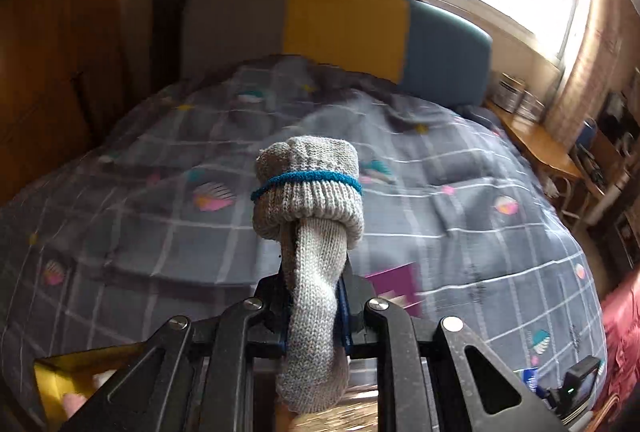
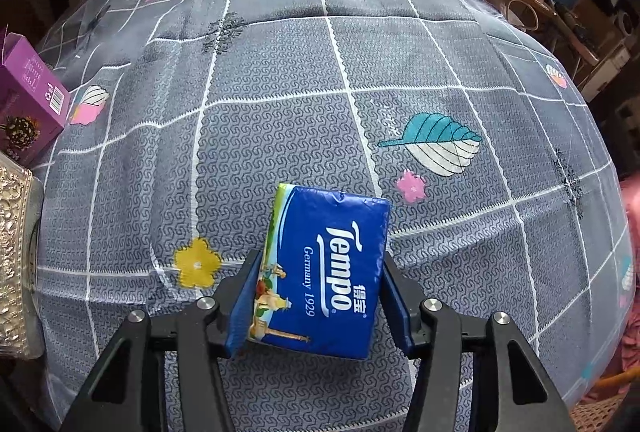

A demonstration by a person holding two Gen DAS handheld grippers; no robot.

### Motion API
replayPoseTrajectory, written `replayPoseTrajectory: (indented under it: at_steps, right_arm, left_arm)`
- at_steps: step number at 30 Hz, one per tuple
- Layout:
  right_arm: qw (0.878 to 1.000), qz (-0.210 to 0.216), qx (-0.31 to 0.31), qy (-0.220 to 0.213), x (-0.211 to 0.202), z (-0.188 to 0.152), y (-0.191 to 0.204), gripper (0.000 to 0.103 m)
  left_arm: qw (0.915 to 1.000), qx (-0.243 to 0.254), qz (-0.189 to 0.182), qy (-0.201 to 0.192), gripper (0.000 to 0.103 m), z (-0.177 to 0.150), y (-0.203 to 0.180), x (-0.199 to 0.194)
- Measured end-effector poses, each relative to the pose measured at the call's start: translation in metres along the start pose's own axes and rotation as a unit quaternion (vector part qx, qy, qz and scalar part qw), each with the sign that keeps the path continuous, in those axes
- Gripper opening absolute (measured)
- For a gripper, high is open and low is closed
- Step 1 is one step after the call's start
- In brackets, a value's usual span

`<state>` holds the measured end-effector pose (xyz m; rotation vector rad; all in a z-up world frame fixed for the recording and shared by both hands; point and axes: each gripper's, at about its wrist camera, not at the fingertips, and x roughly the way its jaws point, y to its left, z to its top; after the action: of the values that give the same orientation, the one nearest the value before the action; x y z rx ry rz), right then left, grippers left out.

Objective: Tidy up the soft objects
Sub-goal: 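Carry the grey sock to the tray and release it from the left gripper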

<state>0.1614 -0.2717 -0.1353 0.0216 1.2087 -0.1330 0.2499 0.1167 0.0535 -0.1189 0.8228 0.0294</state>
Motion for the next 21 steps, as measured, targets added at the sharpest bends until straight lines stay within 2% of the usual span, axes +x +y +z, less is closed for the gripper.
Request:
replayPoseTrajectory:
  at_steps: [2,6,12,16,19,21]
  right_arm:
    - [1.000,-0.002,-0.004,-0.001,-0.002,0.000,0.003,0.056]
    - [1.000,-0.003,-0.006,-0.002,-0.003,-0.002,0.006,0.056]
    - [1.000,-0.010,-0.014,-0.007,-0.007,-0.006,0.011,0.056]
    - [1.000,-0.012,-0.020,-0.009,-0.008,-0.008,0.013,0.056]
    - [0.999,-0.015,-0.026,-0.011,-0.010,-0.009,0.015,0.056]
    - [0.999,-0.017,-0.029,-0.013,-0.010,-0.010,0.016,0.056]
  left_arm:
    - [0.9997,-0.016,0.017,-0.002,0.017,-0.018,0.038,-0.008]
    - [0.9969,-0.073,0.028,0.001,0.017,-0.062,0.114,-0.031]
    - [0.9834,-0.177,0.037,0.013,0.017,-0.139,0.214,-0.065]
    - [0.9718,-0.232,0.031,0.028,0.017,-0.191,0.249,-0.077]
    - [0.9684,-0.245,0.011,0.047,0.017,-0.218,0.251,-0.076]
    - [0.9680,-0.245,-0.003,0.054,0.017,-0.223,0.246,-0.068]
